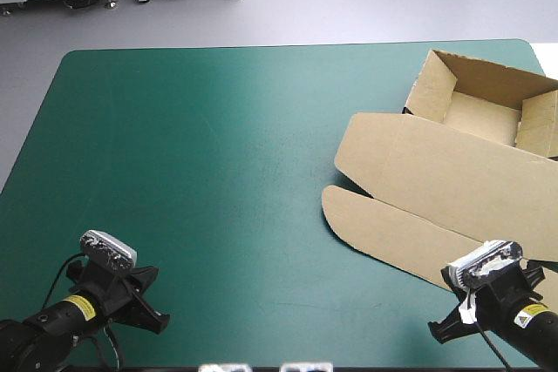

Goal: Fold the box

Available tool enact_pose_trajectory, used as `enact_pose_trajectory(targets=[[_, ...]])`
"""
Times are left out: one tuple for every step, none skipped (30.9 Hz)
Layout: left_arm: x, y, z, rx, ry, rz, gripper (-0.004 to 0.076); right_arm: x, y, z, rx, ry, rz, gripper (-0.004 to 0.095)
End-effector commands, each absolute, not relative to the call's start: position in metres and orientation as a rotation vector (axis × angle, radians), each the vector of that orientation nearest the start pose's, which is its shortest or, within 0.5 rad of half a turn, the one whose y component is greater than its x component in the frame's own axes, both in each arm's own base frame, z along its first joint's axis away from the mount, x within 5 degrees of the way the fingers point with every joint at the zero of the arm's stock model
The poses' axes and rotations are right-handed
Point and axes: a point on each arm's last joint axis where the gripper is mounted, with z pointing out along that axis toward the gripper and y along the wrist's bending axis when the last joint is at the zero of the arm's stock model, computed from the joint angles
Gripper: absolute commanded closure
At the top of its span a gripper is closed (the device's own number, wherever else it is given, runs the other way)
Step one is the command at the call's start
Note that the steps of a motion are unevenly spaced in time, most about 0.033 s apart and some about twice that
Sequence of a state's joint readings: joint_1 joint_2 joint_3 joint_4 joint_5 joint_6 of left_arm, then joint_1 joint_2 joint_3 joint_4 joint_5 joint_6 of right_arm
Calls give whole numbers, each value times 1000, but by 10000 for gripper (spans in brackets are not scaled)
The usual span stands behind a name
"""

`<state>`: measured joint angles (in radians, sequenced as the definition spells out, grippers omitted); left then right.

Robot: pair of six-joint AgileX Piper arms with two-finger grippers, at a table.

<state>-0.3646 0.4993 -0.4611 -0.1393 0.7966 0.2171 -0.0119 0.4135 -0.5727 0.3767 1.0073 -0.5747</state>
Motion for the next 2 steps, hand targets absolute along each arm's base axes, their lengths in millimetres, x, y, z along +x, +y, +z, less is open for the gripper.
enact_pose_trajectory(targets=[[81, -41, 276, 575, 2179, -261, 733, 62, 25, 305, -540, 2154, 115, 925], [80, -40, 274, 589, 2203, -251, 733, 62, 23, 304, -520, 2172, 92, 925]])
